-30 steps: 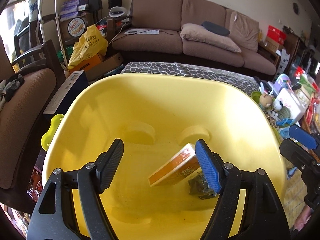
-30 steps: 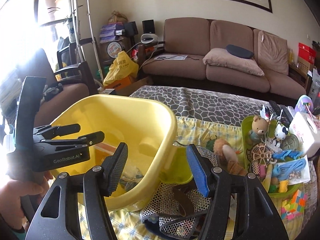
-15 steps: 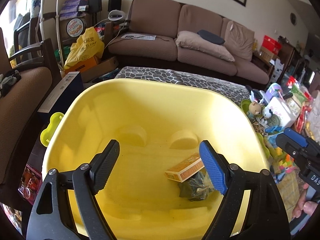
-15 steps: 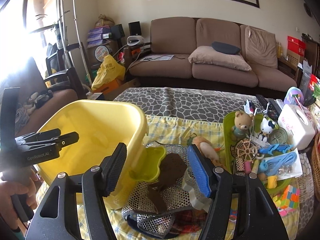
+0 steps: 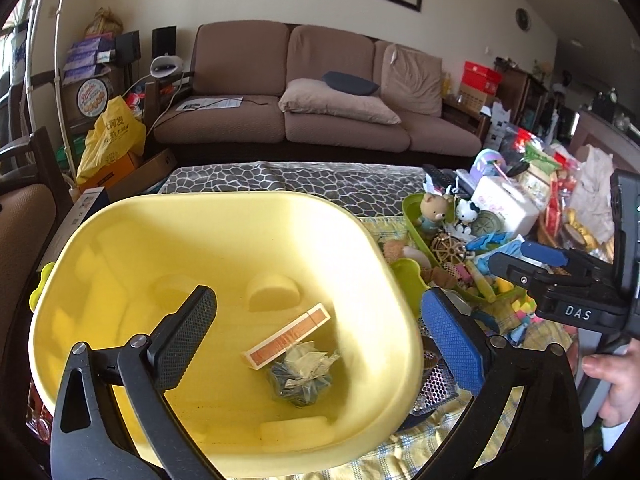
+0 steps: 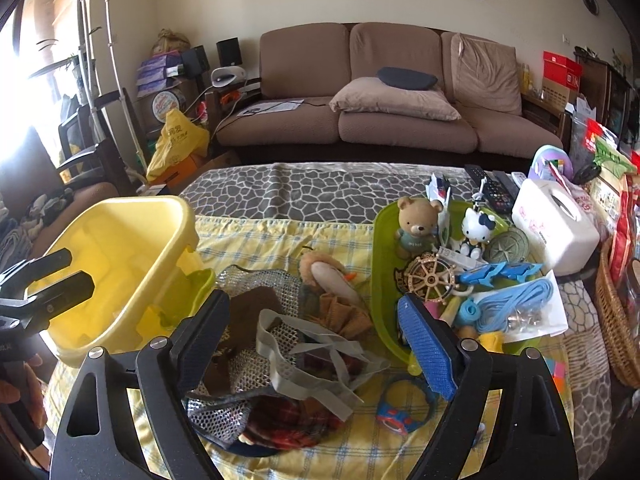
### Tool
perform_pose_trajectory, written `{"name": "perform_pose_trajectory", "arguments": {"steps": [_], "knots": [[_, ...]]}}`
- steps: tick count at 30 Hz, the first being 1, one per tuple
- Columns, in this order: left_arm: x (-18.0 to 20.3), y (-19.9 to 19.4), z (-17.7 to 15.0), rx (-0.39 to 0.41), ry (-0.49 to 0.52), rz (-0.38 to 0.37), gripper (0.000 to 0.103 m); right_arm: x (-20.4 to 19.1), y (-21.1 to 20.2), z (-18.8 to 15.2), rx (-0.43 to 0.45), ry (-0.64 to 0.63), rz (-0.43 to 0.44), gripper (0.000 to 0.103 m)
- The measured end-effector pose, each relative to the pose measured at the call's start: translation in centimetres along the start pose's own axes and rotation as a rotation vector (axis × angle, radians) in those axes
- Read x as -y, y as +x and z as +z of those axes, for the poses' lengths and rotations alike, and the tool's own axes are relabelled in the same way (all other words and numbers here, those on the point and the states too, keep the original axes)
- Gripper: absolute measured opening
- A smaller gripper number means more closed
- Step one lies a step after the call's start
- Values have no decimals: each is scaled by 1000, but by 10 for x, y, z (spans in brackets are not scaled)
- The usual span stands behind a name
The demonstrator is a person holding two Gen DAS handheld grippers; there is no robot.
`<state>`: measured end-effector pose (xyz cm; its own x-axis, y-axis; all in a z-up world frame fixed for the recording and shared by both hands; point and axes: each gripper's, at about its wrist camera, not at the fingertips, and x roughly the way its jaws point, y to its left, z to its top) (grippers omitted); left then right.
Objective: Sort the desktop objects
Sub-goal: 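Move both open tools back over the table items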
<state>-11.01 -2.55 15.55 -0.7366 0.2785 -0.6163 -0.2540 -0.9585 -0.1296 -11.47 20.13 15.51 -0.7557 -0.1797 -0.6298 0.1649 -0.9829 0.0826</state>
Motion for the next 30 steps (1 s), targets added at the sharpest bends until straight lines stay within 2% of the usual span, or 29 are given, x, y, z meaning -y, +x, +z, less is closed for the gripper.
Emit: {"name": "perform_pose_trajectory", "arguments": {"steps": [10, 15, 17, 19, 21, 23, 27, 28, 30], "knots": [[61, 2, -5, 0, 106, -97, 103, 61, -13, -10, -20, 85, -60, 88], [92, 7, -13, -13, 188, -106, 102, 91, -20, -19, -26, 134, -72, 88], [98, 9, -15, -23, 199, -108, 96, 98, -21, -23, -34, 150, -68, 88], [100, 10, -18, -40, 194, -112, 81, 101, -21, -25, -42, 154, -61, 88], [98, 11, -22, -50, 182, -115, 73, 103, -20, -26, -45, 154, -61, 88], [96, 12, -25, -58, 170, -118, 72, 101, -20, -26, -46, 153, -54, 86], [98, 11, -31, -49, 174, -88, 62, 98, -21, -24, -44, 143, -41, 81], [98, 11, -31, -51, 164, -98, 57, 96, -21, -24, -44, 140, -40, 80], [99, 9, -33, -55, 149, -117, 56, 95, -21, -24, -46, 135, -37, 76]]}}
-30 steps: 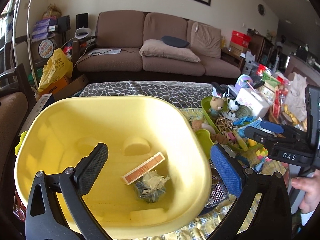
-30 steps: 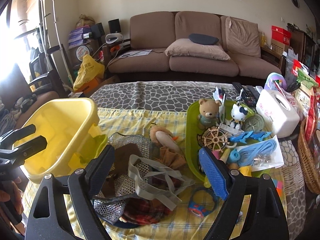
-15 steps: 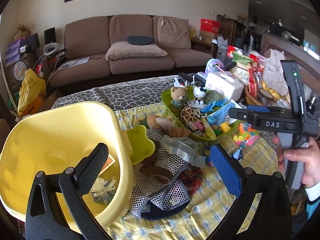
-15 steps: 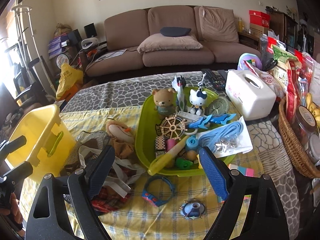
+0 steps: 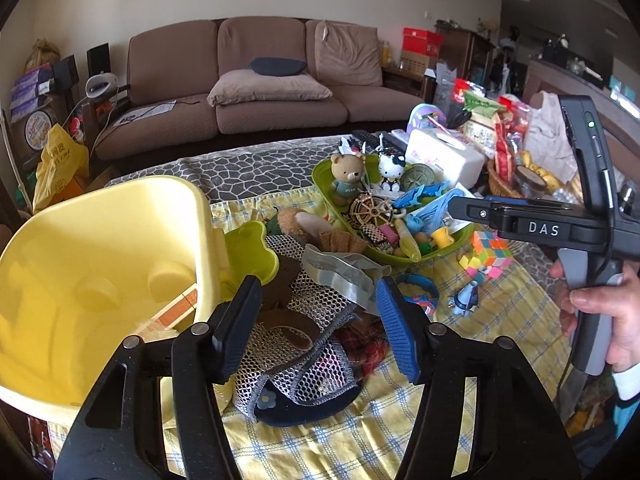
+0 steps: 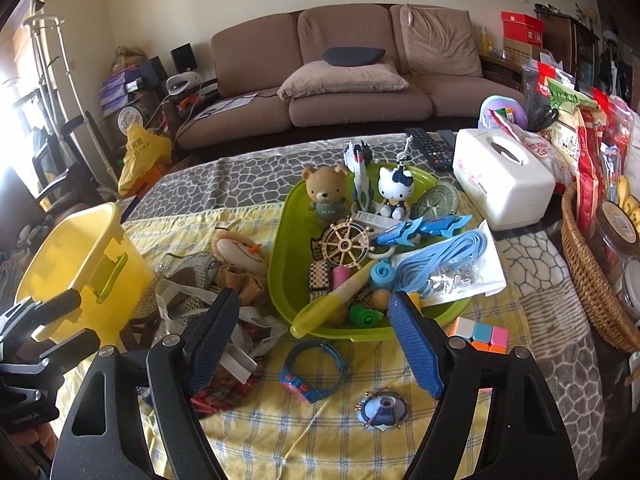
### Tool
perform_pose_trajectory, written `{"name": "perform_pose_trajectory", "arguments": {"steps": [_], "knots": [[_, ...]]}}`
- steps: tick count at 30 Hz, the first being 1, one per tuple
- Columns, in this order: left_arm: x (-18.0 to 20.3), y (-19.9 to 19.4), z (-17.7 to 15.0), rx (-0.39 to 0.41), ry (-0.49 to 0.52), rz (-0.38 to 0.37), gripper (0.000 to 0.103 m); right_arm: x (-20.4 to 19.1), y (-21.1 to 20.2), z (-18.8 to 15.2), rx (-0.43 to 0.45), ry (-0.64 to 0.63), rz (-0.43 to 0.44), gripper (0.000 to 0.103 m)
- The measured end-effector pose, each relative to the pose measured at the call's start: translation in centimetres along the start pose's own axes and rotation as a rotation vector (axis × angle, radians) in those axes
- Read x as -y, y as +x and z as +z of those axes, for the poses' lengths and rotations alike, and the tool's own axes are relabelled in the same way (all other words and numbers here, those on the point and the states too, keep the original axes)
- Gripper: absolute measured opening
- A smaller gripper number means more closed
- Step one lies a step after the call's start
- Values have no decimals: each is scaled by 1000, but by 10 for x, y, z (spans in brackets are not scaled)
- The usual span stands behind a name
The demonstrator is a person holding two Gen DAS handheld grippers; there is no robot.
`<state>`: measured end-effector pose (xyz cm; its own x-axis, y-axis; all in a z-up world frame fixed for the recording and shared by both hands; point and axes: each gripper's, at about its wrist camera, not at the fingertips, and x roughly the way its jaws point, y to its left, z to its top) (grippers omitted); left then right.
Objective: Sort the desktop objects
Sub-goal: 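Move both open tools back over the table items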
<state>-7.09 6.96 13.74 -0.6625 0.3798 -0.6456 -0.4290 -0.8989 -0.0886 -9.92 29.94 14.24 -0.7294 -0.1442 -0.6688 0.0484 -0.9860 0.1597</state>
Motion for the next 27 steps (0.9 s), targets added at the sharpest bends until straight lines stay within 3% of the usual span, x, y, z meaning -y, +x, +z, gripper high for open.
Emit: {"name": "perform_pose_trajectory", "arguments": {"steps": [7, 14, 16, 18, 23, 27], "knots": [[15, 11, -8, -11, 77, 96, 57, 2, 1, -1, -5, 4, 7, 73], [42, 14, -9, -3, 147, 50, 59, 19, -4, 0, 3, 34, -3, 71], [46, 18, -10, 0, 160, 74, 72, 28, -6, -1, 7, 63, -1, 71], [47, 22, -10, -5, 159, 83, 78, 33, -7, -3, 1, 80, 4, 71], [49, 32, -12, -41, 139, 44, 78, 29, -3, -6, -29, 52, 31, 71], [49, 40, -11, -57, 120, 35, 78, 22, 13, -15, -109, 26, 69, 67]]}}
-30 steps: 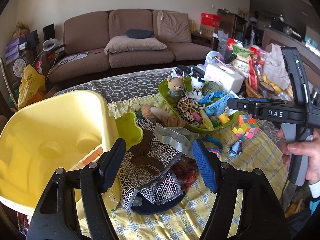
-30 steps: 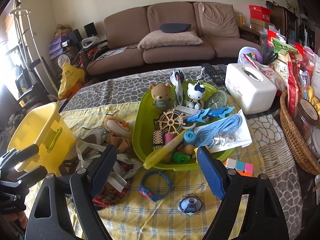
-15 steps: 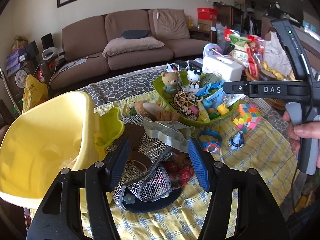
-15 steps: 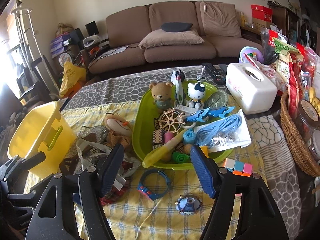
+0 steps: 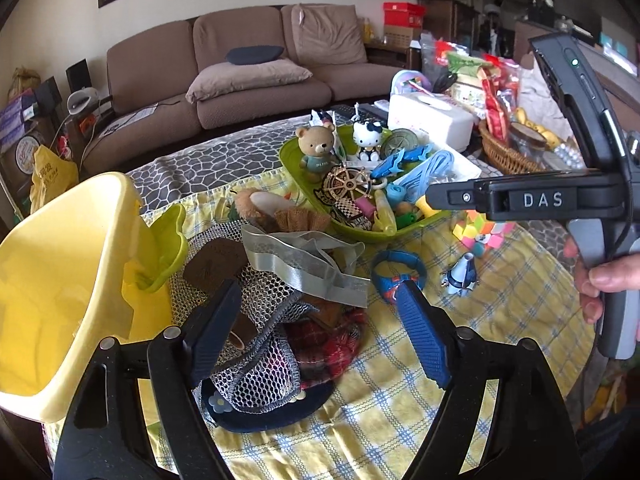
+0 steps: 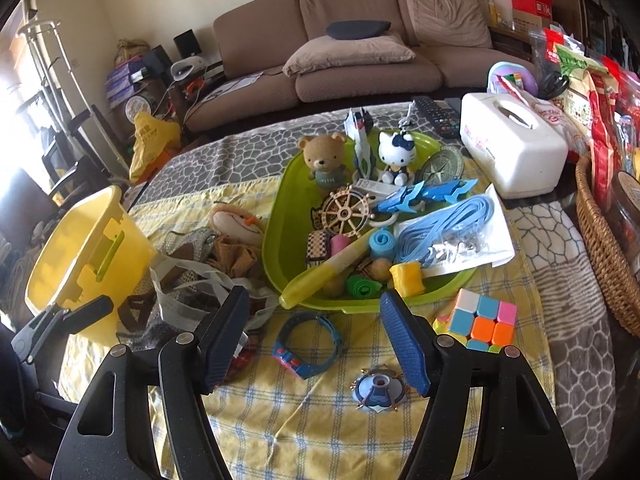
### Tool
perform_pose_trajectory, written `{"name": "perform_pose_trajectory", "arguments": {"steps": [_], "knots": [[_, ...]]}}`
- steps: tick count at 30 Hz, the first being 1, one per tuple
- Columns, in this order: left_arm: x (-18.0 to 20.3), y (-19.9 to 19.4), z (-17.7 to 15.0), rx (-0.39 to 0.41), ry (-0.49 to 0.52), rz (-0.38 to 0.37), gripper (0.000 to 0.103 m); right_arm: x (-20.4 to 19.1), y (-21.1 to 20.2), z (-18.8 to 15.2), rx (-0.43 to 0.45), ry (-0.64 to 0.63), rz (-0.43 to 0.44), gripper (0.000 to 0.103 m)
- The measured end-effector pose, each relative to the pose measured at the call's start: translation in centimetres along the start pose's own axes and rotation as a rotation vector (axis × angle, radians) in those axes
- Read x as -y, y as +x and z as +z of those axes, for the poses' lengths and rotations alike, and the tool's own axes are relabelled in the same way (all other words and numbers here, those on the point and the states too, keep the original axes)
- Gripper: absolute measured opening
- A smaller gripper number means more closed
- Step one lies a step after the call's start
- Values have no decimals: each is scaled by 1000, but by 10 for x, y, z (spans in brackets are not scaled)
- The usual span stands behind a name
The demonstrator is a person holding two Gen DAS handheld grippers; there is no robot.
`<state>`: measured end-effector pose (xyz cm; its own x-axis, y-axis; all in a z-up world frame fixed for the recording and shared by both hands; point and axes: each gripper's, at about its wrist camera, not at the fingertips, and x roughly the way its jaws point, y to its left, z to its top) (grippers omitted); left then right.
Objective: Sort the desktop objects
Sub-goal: 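Move both open tools back over the table items, then grasp the blue-and-white cone toy with the left tool while the right nears the Rubik's cube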
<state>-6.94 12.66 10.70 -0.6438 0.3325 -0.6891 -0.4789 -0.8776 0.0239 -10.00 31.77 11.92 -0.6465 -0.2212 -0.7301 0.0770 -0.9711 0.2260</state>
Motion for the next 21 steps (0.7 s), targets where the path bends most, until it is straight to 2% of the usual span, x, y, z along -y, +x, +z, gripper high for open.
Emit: {"name": "perform_pose_trajectory", "arguments": {"steps": [3, 10, 18, 21], "knots": [[5, 5, 2, -9, -1, -16, 78, 4, 8, -4, -33, 1, -24, 66], [15, 14, 4, -26, -3, -41, 78, 30, -6, -3, -5, 54, -61, 66], [18, 22, 8, -34, -24, -57, 79, 92, -13, -12, 1, 186, -159, 66], [25, 27, 9, -40, -27, -76, 83, 105, -10, -17, -2, 213, -182, 66]]}}
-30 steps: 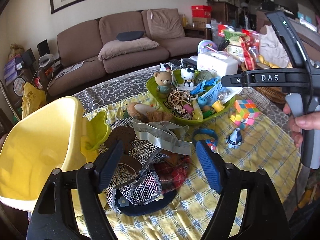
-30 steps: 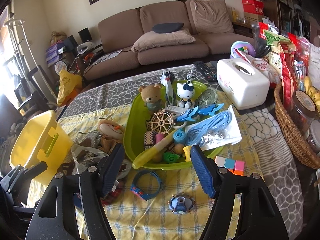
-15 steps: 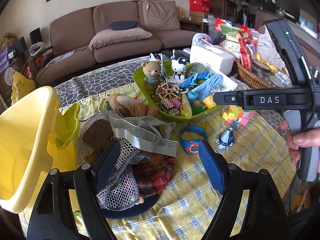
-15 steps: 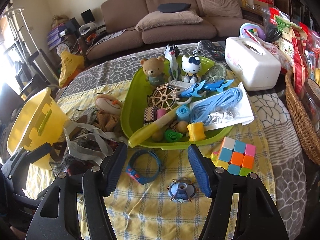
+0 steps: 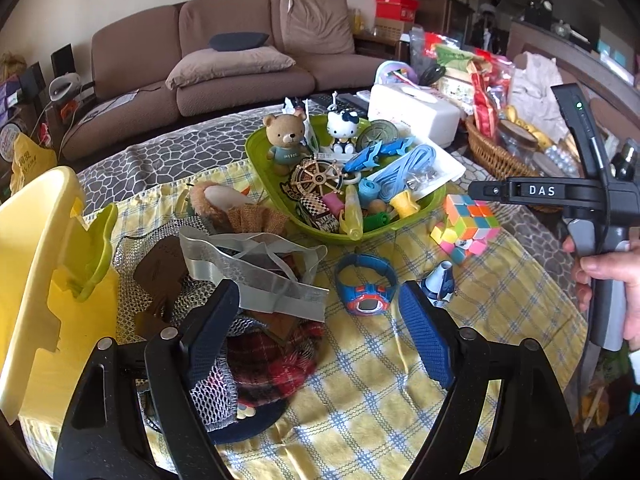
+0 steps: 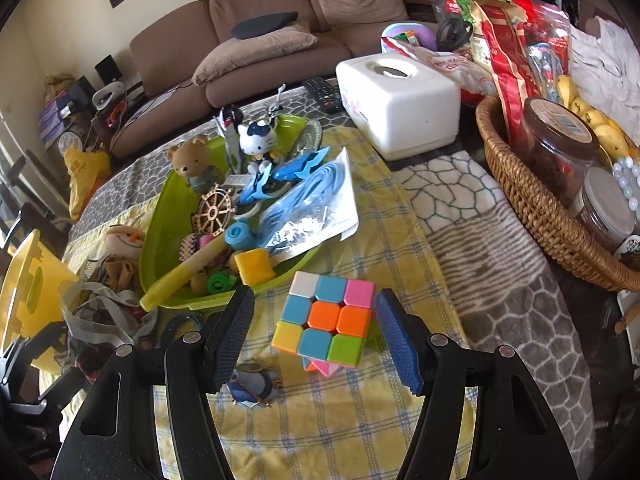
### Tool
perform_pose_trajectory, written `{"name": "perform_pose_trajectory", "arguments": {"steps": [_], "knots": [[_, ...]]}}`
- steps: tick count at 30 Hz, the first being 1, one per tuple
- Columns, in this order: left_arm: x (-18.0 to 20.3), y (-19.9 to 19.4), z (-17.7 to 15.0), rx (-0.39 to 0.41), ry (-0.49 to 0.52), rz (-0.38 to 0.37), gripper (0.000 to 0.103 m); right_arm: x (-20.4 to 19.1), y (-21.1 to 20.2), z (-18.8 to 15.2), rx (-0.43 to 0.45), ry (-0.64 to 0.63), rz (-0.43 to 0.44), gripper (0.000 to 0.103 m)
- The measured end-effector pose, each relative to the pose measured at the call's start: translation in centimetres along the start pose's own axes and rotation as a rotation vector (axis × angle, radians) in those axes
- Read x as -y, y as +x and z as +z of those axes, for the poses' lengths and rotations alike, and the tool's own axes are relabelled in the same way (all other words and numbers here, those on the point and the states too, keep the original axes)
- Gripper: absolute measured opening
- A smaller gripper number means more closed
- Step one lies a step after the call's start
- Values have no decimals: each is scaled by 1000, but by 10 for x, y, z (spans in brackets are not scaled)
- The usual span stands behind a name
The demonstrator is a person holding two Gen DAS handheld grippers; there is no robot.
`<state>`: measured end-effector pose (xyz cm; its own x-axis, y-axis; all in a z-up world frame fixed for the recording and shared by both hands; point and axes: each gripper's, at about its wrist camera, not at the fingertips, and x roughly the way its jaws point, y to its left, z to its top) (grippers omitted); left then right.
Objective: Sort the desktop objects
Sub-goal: 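Grasp the blue-and-white cone toy with the left tool while the right nears the Rubik's cube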
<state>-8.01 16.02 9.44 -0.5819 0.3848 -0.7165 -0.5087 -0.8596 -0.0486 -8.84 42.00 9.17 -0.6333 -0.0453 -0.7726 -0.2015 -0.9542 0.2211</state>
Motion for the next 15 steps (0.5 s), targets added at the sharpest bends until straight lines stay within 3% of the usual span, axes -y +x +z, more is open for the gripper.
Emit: {"name": "perform_pose_trajectory", "arguments": {"steps": [4, 6, 15], "knots": [[14, 9, -1, -12, 26, -15, 85, 5, 13, -2, -27, 7, -32, 70], [22, 14, -2, -22, 45, -19, 85, 4, 19, -4, -34, 4, -52, 79], [52, 33, -4, -41, 104, -65, 91, 8, 34, -6, -60, 24, -73, 82]]}}
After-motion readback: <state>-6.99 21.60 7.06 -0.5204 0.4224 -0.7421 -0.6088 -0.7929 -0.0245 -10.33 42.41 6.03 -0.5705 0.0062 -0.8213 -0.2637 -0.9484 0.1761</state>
